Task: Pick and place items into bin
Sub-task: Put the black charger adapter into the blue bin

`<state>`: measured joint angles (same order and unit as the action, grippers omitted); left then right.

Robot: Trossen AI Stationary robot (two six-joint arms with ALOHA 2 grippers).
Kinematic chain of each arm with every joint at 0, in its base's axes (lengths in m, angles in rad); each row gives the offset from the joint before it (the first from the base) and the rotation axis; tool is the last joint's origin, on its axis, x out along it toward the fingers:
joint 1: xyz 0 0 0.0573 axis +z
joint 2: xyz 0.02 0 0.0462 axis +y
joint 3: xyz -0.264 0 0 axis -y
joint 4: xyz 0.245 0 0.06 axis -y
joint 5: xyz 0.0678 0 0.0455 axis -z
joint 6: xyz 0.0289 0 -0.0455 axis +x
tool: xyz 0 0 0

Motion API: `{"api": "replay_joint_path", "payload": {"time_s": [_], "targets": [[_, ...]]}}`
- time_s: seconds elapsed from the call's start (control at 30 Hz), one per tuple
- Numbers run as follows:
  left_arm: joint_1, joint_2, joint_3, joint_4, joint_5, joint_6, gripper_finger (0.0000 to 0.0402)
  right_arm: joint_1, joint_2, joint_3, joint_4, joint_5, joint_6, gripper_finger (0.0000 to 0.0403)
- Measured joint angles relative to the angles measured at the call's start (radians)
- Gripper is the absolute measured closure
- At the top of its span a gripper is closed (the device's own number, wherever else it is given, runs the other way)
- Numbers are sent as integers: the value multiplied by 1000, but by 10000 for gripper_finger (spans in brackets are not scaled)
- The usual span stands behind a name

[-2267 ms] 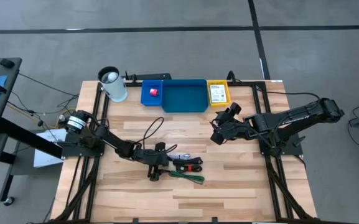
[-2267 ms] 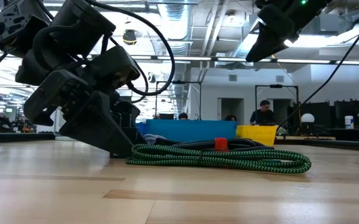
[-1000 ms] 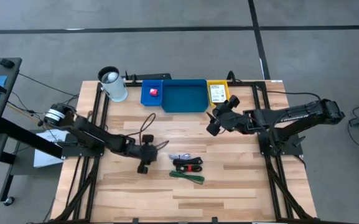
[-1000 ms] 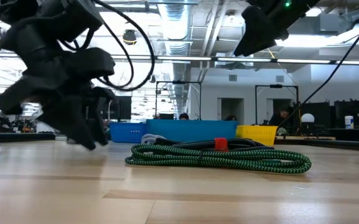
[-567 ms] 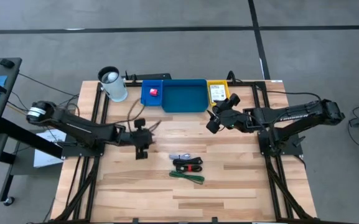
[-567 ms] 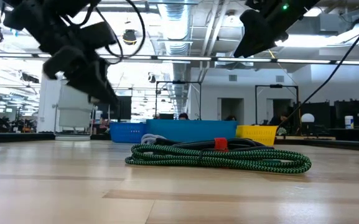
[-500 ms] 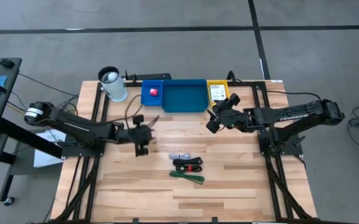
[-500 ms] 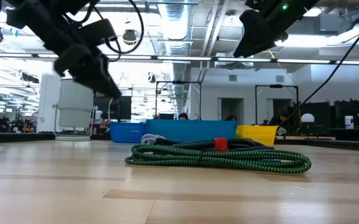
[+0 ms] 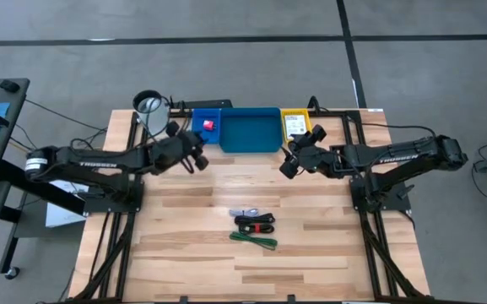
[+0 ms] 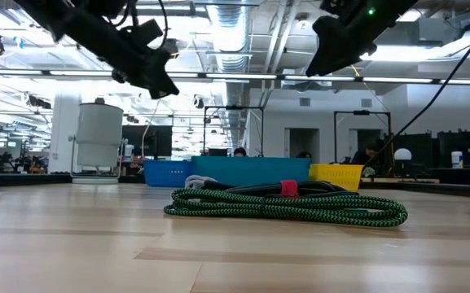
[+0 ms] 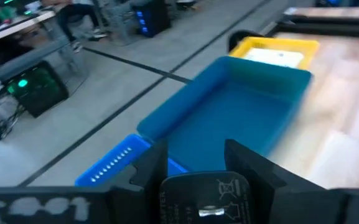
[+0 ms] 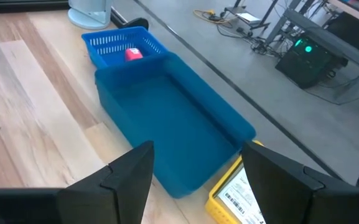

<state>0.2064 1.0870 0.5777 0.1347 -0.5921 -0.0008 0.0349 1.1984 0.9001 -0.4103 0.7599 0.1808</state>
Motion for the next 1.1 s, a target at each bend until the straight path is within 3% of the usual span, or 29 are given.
{"api": "replay_joint_path", "payload": {"time_s": [0.23, 0.47, 0.83, 1.1], "targets": [[116, 56, 0, 94, 9, -70, 275, -21, 0, 0, 0, 0, -9, 163], [162, 175, 1, 238, 42, -75, 275, -58, 0, 0, 0, 0, -16, 163], [177, 351, 85, 238, -64, -88, 273, -66, 0, 0, 0, -1, -17, 163], [238, 387, 103, 217, -103, -99, 263, -66, 0, 0, 0, -1, -13, 163]]}}
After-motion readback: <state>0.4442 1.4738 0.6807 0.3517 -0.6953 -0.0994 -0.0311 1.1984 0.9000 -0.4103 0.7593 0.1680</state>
